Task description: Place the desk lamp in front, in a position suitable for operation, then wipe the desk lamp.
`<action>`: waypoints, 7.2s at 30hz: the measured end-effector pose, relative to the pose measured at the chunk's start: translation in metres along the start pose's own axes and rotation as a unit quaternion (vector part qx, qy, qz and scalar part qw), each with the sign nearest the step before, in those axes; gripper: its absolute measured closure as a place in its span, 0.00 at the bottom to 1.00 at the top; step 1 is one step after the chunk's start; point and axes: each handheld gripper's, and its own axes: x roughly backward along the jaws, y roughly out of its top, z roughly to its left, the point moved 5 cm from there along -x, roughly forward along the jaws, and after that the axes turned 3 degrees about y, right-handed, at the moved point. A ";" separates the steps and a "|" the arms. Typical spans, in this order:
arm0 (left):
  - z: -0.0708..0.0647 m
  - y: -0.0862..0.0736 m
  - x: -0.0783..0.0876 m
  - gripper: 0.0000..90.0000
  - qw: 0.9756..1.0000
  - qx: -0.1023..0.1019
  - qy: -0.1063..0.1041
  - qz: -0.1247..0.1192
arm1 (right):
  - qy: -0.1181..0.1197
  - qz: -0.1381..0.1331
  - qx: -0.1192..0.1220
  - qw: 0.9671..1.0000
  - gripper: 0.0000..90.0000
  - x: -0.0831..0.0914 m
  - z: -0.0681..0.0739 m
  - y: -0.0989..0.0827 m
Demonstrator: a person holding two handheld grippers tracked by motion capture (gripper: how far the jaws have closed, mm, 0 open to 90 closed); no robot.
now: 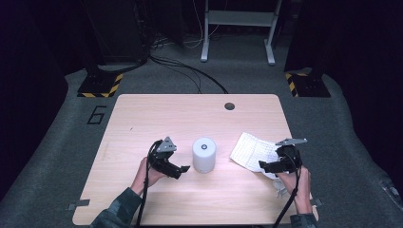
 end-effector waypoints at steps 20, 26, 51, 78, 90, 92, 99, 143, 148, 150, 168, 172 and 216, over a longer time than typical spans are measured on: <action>-0.011 0.020 -0.030 0.00 1.000 -0.009 -0.018 -0.016 | -0.041 0.043 -0.056 0.997 0.00 -0.026 -0.027 -0.021; -0.013 0.022 -0.039 0.00 0.999 -0.006 -0.016 -0.028 | -0.040 0.055 -0.061 0.996 0.04 -0.035 -0.029 -0.030; -0.023 0.031 -0.065 0.00 0.997 -0.023 -0.035 -0.063 | -0.037 0.058 -0.069 0.995 0.08 -0.041 -0.029 -0.035; -0.022 0.028 -0.068 0.10 0.996 -0.019 -0.030 -0.084 | -0.059 0.026 -0.031 0.997 0.60 -0.038 -0.022 -0.037; -0.022 0.028 -0.068 0.10 0.996 -0.018 -0.028 -0.082 | -0.055 -0.006 -0.012 0.998 0.92 -0.037 -0.007 -0.030; -0.022 0.028 -0.068 0.10 0.996 -0.017 -0.028 -0.083 | -0.054 -0.009 -0.003 0.998 0.93 -0.033 -0.002 -0.026; -0.022 0.028 -0.068 0.10 0.996 -0.017 -0.027 -0.080 | -0.030 -0.041 0.041 0.998 0.93 -0.017 0.020 -0.006; -0.022 0.028 -0.068 0.10 0.996 -0.016 -0.032 -0.081 | 0.151 -0.118 0.178 0.965 0.92 0.000 0.119 0.077; -0.021 0.028 -0.068 0.10 0.996 -0.021 -0.029 -0.083 | 0.164 -0.118 0.188 0.961 0.92 -0.004 0.127 0.084; -0.021 0.028 -0.068 0.10 0.996 -0.021 -0.029 -0.083 | 0.169 -0.116 0.191 0.960 0.92 -0.006 0.128 0.086; -0.021 0.028 -0.068 0.10 0.996 -0.021 -0.030 -0.085 | 0.185 -0.078 0.189 0.961 0.92 -0.036 0.141 0.102; -0.021 0.028 -0.068 0.10 0.996 -0.020 -0.030 -0.084 | 0.182 -0.075 0.185 0.963 0.93 -0.040 0.141 0.105; -0.020 0.028 -0.068 0.10 0.995 -0.028 -0.029 -0.089 | 0.253 -0.056 0.197 0.945 0.94 -0.058 0.182 0.113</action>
